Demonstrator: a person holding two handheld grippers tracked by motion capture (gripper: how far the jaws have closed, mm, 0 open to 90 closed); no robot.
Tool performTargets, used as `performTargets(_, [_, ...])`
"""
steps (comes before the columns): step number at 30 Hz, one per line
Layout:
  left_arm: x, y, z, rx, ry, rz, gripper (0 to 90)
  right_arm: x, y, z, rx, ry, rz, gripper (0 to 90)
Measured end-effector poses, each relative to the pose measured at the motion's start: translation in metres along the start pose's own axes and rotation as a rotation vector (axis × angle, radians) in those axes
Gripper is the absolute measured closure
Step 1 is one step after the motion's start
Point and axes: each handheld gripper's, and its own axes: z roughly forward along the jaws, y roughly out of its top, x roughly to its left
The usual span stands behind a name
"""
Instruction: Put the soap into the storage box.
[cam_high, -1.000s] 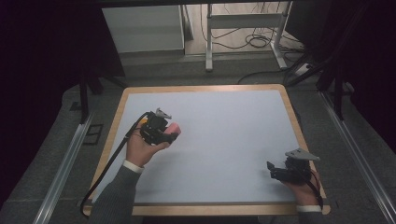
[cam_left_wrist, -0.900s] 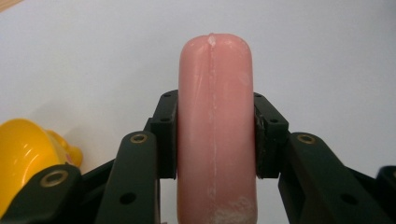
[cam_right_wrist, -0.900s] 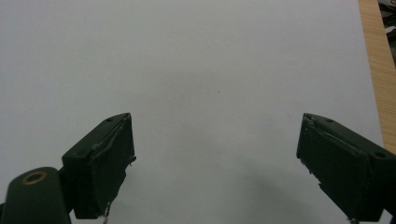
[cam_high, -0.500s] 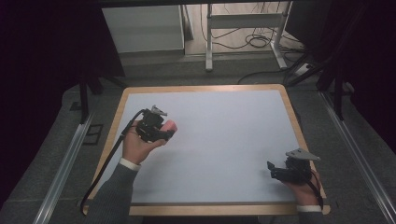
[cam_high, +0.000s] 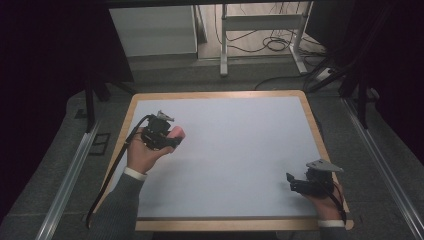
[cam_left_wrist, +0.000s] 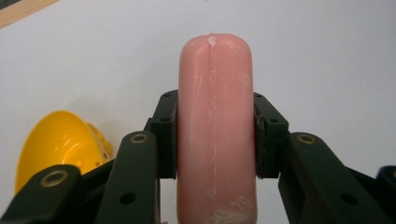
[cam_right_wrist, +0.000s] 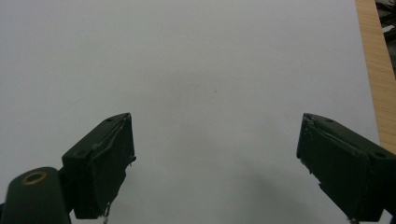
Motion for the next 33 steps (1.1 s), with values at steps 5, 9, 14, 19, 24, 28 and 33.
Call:
performTargets(5, [0.009, -0.002, -0.002, 0.003, 0.015, -0.016, 60.1, 0.001, 0.0, 0.0, 0.0, 0.001, -0.004, 11.1])
performTargets(9, [0.015, -0.003, -0.003, 0.003, 0.028, -0.034, 60.1, 0.001, 0.0, 0.0, 0.0, 0.003, -0.005, 11.1])
performTargets(14, [0.021, -0.005, -0.005, 0.006, 0.036, -0.042, 60.1, 0.0, 0.0, 0.0, 0.0, 0.001, -0.002, 11.1])
performTargets(19, [0.028, -0.009, -0.007, 0.007, 0.046, -0.059, 60.1, 0.0, 0.0, 0.0, -0.002, 0.001, -0.003, 11.1])
performTargets(24, [0.035, -0.013, -0.008, 0.012, 0.056, -0.074, 60.1, 0.0, 0.0, 0.0, -0.002, 0.0, -0.003, 11.1])
performTargets(28, [0.042, -0.016, -0.009, 0.016, 0.065, -0.092, 60.1, 0.0, 0.0, -0.001, -0.003, -0.001, -0.001, 11.1])
performTargets(33, [0.05, -0.02, -0.01, 0.023, 0.075, -0.109, 60.1, 0.0, 0.0, 0.0, 0.0, 0.0, -0.004, 11.1])
